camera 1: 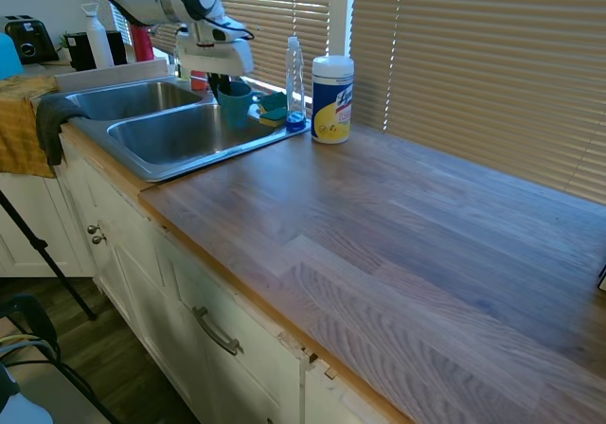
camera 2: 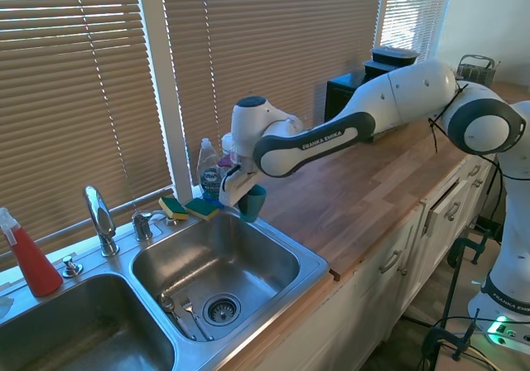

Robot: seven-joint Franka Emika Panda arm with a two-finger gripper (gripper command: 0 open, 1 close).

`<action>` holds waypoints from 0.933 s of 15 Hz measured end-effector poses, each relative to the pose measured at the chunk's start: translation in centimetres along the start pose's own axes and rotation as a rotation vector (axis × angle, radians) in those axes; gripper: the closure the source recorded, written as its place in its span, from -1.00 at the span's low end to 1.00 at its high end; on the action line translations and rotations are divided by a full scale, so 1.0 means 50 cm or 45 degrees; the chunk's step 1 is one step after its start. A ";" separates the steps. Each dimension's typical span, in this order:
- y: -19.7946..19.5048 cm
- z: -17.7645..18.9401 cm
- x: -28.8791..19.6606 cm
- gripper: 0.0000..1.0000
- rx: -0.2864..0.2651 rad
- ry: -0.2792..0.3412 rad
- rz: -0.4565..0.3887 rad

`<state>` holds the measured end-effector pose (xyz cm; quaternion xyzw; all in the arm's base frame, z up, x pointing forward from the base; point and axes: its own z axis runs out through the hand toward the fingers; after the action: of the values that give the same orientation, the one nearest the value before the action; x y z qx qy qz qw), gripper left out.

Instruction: Put the mug in the sink

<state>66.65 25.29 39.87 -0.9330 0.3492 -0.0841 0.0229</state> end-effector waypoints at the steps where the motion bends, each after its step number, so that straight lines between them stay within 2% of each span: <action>1: -0.025 0.026 -0.015 1.00 -0.005 -0.005 -0.001; 7: -0.115 0.261 -0.046 1.00 -0.059 -0.047 0.051; 14: -0.167 0.390 -0.086 1.00 -0.119 -0.093 0.081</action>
<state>72.26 34.10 20.90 -0.9240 0.3810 -0.0327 -0.0055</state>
